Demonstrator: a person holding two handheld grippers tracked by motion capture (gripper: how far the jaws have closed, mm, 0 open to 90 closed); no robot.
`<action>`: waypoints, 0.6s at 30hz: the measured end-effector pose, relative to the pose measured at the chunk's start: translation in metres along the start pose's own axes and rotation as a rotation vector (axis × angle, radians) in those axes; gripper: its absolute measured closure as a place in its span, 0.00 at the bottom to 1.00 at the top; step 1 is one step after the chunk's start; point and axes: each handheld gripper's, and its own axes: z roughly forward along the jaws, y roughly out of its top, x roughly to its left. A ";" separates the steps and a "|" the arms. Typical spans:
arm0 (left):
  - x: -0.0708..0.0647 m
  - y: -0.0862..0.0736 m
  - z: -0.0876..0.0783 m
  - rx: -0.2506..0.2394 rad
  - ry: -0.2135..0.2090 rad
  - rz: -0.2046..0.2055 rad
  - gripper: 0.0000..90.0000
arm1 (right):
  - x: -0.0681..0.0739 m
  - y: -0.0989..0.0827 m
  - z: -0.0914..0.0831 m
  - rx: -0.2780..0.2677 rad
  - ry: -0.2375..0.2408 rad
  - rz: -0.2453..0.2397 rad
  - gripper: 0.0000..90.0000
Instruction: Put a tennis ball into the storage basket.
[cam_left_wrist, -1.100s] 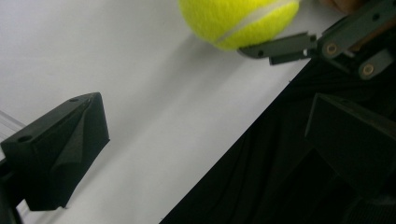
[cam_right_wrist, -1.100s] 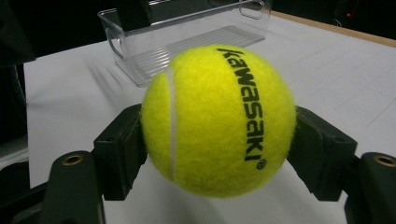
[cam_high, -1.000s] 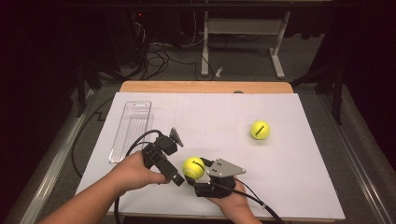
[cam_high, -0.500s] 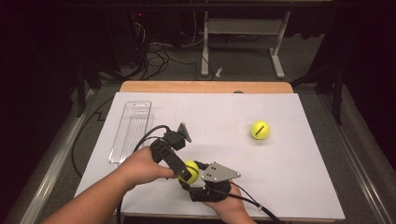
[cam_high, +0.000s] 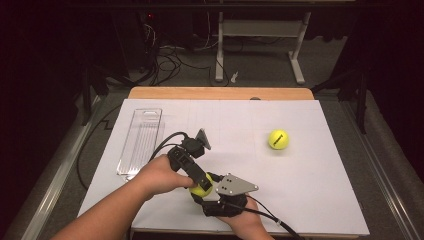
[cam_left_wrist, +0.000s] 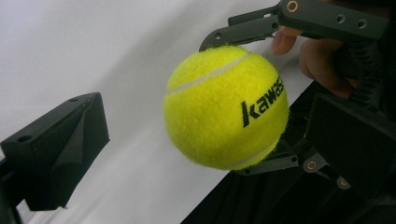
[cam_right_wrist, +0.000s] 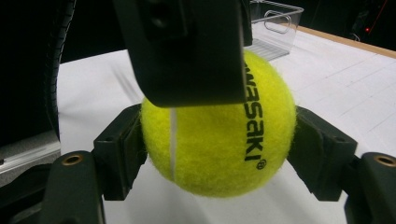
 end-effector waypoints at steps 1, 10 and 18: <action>-0.001 0.000 0.001 -0.004 -0.005 -0.007 0.01 | 0.000 0.000 0.000 0.002 0.000 0.002 0.31; 0.000 0.001 0.011 0.010 -0.005 -0.014 0.01 | -0.002 0.001 -0.002 -0.015 -0.005 0.007 0.31; 0.002 -0.002 0.019 0.026 -0.007 -0.020 0.04 | -0.003 0.001 -0.003 -0.018 -0.018 0.003 0.31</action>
